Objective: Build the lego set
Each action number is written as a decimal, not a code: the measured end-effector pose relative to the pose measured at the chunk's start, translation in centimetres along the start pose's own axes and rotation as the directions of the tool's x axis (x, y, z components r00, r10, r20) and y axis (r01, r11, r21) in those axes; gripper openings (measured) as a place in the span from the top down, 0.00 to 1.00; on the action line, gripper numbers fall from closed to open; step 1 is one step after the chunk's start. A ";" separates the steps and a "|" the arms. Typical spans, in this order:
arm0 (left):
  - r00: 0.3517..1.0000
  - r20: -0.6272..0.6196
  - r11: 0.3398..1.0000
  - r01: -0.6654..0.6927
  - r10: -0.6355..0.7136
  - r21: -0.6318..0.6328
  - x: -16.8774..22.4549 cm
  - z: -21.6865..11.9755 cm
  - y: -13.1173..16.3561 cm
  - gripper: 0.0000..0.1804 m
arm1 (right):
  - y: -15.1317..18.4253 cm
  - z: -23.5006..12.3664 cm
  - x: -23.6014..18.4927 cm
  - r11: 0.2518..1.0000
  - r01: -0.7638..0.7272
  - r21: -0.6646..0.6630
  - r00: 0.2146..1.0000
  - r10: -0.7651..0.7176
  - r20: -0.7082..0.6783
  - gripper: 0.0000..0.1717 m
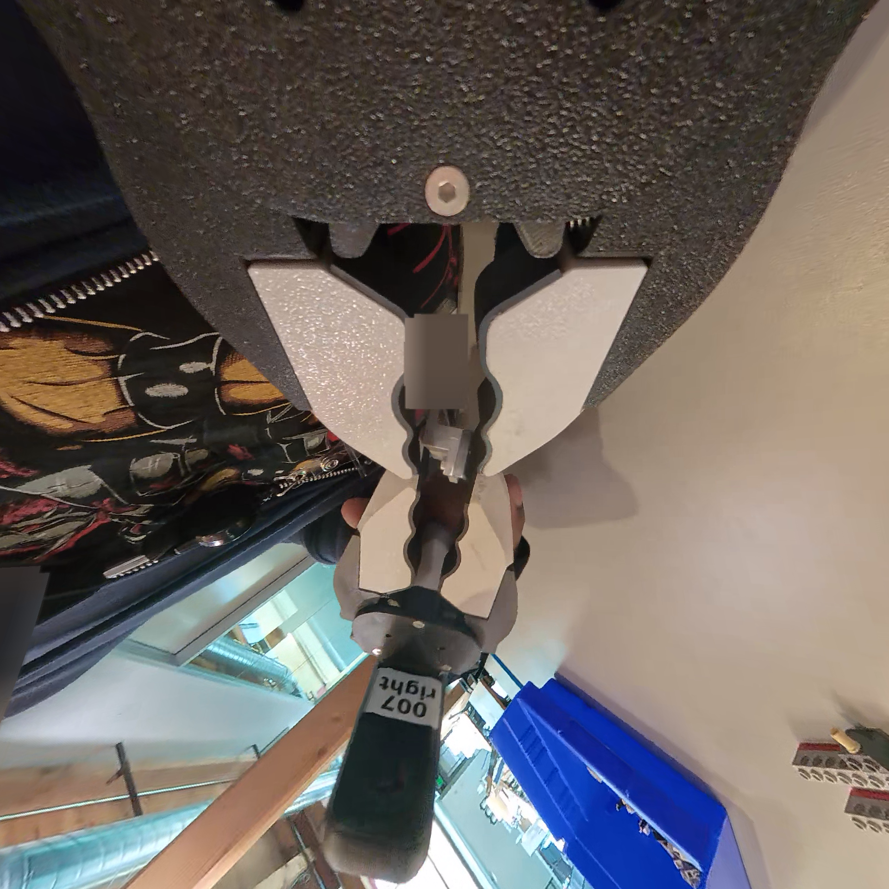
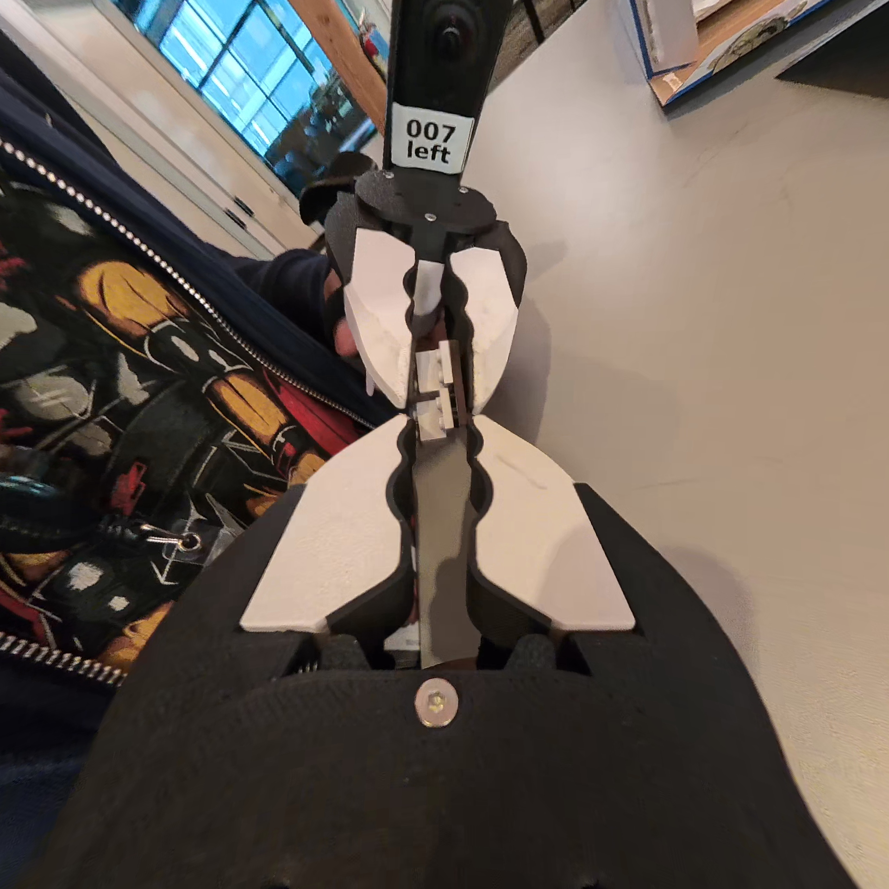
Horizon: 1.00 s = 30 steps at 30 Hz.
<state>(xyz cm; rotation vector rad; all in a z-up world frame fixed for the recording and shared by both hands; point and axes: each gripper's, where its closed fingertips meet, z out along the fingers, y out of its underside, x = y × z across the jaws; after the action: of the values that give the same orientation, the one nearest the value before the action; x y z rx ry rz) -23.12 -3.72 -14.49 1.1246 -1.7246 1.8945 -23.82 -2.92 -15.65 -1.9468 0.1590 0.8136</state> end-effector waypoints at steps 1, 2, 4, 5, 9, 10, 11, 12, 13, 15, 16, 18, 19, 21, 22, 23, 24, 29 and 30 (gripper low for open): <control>1.000 -0.011 1.000 0.002 -0.002 0.006 0.2 0.0 -0.1 0.88 | -0.1 0.0 -0.1 1.000 -0.022 0.013 1.000 0.022 0.014 0.88; 1.000 -0.020 1.000 0.005 -0.004 0.012 0.3 0.0 -0.2 0.88 | -0.2 -0.1 -0.1 0.999 -0.042 0.024 0.999 0.041 0.028 0.88; 0.999 -0.036 1.000 0.004 -0.003 0.024 0.5 -0.1 -0.3 0.88 | -0.5 -0.2 -0.3 0.996 -0.073 0.045 0.996 0.071 0.055 0.88; 0.999 -0.045 1.000 -0.002 0.003 0.030 0.7 -0.1 -0.4 0.87 | -0.6 -0.2 -0.5 0.995 -0.086 0.054 0.994 0.083 0.067 0.88; 0.997 -0.066 0.999 -0.042 0.044 0.030 1.3 -0.2 -0.4 0.84 | -0.7 -0.3 -0.8 0.990 -0.122 0.064 0.988 0.115 0.100 0.88; 0.996 -0.064 0.998 -0.061 0.062 0.025 1.4 -0.2 -0.3 0.84 | -0.8 -0.3 -0.9 0.990 -0.128 0.063 0.987 0.121 0.108 0.88; 0.995 -0.063 0.997 -0.080 0.082 0.020 1.5 -0.2 -0.3 0.84 | -0.8 -0.3 -1.0 0.989 -0.135 0.061 0.985 0.127 0.118 0.88; 0.993 -0.061 0.995 -0.101 0.101 0.014 1.6 -0.3 -0.3 0.85 | -0.9 -0.3 -1.2 0.988 -0.142 0.056 0.982 0.133 0.131 0.88; 0.991 -0.059 0.992 -0.124 0.124 0.007 1.7 -0.3 -0.2 0.85 | -0.9 -0.3 -1.4 0.988 -0.148 0.049 0.980 0.140 0.144 0.89; 0.984 -0.046 0.985 -0.170 0.170 -0.014 1.8 -0.3 -0.1 0.86 | -0.9 -0.4 -1.6 0.988 -0.154 0.032 0.977 0.147 0.156 0.88; 0.980 -0.038 0.980 -0.195 0.194 -0.027 1.9 -0.3 0.0 0.86 | -0.8 -0.3 -1.6 0.988 -0.156 0.024 0.976 0.150 0.157 0.88; 0.971 -0.010 0.969 -0.240 0.240 -0.054 1.7 -0.2 0.2 0.86 | -0.7 -0.3 -1.6 0.987 -0.161 0.013 0.976 0.157 0.153 0.88; 0.965 0.000 0.963 -0.262 0.262 -0.063 1.7 -0.1 0.3 0.86 | -0.7 -0.4 -1.6 0.986 -0.167 0.012 0.974 0.163 0.156 0.88; 0.956 0.013 0.954 -0.290 0.292 -0.070 1.8 -0.1 0.3 0.86 | -0.8 -0.4 -1.7 0.984 -0.179 0.018 0.971 0.174 0.165 0.88; 0.953 0.014 0.951 -0.302 0.304 -0.065 1.9 -0.1 0.3 0.86 | -0.9 -0.5 -1.8 0.982 -0.188 0.027 0.968 0.181 0.175 0.88; 0.949 0.012 0.948 -0.313 0.314 -0.054 2.1 -0.1 0.1 0.87 | -1.1 -0.6 -2.0 0.979 -0.198 0.039 0.964 0.188 0.188 0.88; 0.948 0.009 0.947 -0.318 0.319 -0.040 2.2 -0.2 0.0 0.87 | -1.3 -0.6 -2.1 0.977 -0.208 0.050 0.961 0.194 0.199 0.88; 0.942 0.006 0.942 -0.335 0.335 0.009 2.6 -0.2 -0.6 0.87 | -1.9 -0.9 -2.4 0.970 -0.232 0.080 0.953 0.210 0.219 0.88; 0.940 0.012 0.939 -0.342 0.342 0.013 2.6 -0.2 -0.6 0.87 | -2.0 -1.0 -2.4 0.969 -0.232 0.083 0.954 0.210 0.215 0.88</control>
<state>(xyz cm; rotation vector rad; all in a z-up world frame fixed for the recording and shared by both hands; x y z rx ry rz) -24.39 -4.10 -12.10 0.8819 -2.0226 2.1035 -24.34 -3.26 -12.40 -1.7511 0.2953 1.1254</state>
